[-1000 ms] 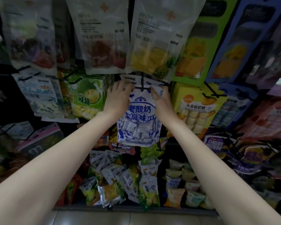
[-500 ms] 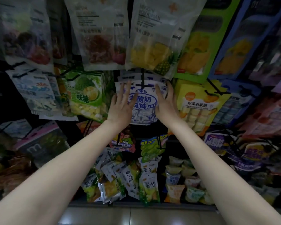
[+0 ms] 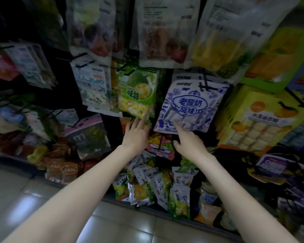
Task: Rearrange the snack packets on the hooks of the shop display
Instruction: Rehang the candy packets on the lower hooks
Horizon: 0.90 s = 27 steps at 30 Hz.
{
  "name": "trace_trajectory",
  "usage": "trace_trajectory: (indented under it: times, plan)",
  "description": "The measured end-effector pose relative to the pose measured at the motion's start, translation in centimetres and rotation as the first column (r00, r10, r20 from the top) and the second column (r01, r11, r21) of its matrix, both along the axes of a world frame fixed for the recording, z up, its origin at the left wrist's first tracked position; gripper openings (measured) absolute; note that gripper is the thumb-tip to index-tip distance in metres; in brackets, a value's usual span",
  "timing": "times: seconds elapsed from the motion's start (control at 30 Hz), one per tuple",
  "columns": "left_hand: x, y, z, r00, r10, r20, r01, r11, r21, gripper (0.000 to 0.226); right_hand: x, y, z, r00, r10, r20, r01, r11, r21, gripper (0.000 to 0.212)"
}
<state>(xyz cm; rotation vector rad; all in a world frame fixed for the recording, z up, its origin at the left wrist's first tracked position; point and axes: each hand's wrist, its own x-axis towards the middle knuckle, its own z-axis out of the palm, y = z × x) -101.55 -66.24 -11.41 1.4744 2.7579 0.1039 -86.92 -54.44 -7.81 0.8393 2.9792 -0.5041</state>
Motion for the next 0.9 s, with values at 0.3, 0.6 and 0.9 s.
trace_trajectory:
  times: [0.3, 0.6, 0.9]
  plan:
    - [-6.0, -11.7, -3.0, 0.954, 0.276, 0.117, -0.282, 0.959, 0.033, 0.057, -7.7, -5.7, -3.2, 0.962, 0.255, 0.093, -0.235, 0.954, -0.187, 0.074]
    - [-16.9, -21.2, -6.0, 0.82, 0.429, 0.378, -0.497, 0.862, 0.099, 0.061, -17.8, -12.6, -6.1, 0.93, 0.3, 0.211, -0.223, 0.92, -0.322, 0.073]
    - [-27.3, -22.1, -10.4, 0.845, 0.257, 0.469, -0.368, 0.915, 0.163, 0.063, -29.9, -18.2, -10.4, 0.975, 0.204, 0.089, -0.167, 0.936, -0.309, 0.072]
